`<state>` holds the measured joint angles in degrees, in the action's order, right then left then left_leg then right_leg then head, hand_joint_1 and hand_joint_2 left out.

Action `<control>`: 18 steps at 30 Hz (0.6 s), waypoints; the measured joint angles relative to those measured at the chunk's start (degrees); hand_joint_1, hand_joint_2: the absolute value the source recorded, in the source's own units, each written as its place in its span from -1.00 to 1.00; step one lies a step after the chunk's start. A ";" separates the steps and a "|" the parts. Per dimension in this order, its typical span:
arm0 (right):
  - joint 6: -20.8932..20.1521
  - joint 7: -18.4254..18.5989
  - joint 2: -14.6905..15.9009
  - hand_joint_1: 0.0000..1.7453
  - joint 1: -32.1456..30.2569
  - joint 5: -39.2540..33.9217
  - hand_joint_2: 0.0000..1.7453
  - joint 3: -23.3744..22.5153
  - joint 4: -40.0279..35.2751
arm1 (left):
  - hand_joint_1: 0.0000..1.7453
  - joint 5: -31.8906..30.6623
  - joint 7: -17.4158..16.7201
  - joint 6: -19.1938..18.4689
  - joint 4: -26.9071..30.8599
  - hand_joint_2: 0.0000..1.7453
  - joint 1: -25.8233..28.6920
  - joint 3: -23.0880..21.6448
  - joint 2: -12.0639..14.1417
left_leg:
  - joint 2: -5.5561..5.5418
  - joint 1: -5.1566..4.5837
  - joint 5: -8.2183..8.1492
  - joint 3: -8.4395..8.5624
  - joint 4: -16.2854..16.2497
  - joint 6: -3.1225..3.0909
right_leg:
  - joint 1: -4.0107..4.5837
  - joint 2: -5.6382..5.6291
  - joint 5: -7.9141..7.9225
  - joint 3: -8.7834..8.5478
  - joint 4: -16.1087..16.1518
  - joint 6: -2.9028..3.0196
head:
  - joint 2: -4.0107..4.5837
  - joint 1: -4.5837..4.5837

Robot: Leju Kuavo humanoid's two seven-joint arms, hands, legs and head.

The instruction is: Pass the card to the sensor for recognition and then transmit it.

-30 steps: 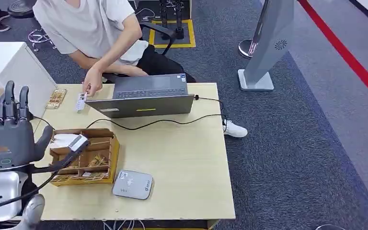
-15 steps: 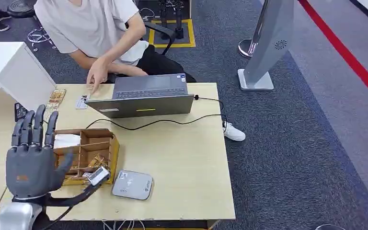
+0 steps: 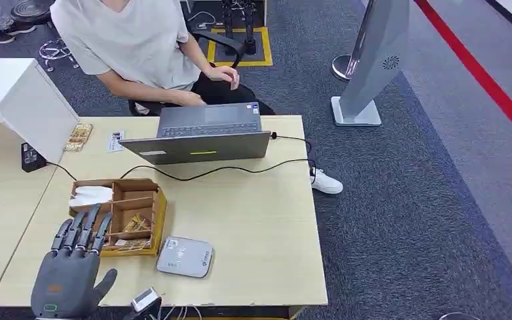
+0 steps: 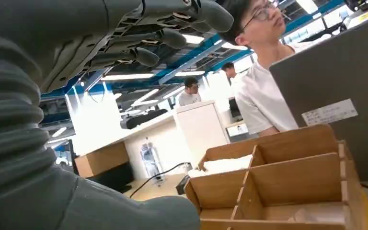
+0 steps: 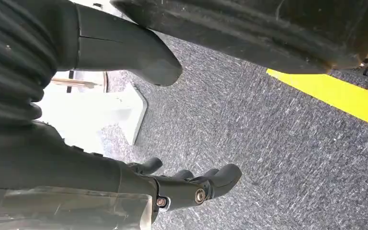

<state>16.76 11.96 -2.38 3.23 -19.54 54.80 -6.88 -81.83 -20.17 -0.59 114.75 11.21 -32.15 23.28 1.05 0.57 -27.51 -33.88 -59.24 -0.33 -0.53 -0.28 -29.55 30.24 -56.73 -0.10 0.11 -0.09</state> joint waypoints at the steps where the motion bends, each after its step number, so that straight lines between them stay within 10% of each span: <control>1: 0.02 0.00 0.00 -1.00 0.00 0.00 1.00 0.00 0.00 | -1.00 0.00 -0.02 -0.02 0.00 1.00 0.01 -0.02 0.18 | 0.00 0.00 0.00 0.00 0.00 0.00 | 0.00 0.00 0.00 0.00 0.00 0.00 | 0.00 0.00; 18: -0.04 0.42 0.00 -1.00 0.03 0.42 1.00 0.02 0.00 | -1.00 1.86 -2.10 -2.38 -3.76 1.00 -1.35 -0.04 -1.92 | 0.00 -0.01 -0.01 0.00 0.00 0.00 | -0.01 0.01 0.00 0.01 0.01 0.00 | 0.00 -0.02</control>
<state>16.72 12.37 -2.38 3.26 -19.12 54.82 -6.88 -79.97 -22.27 -2.97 110.99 9.85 -32.20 21.36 1.06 0.56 -27.51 -33.88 -59.24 -0.34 -0.54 -0.27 -29.55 30.25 -56.72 -0.10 0.11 -0.11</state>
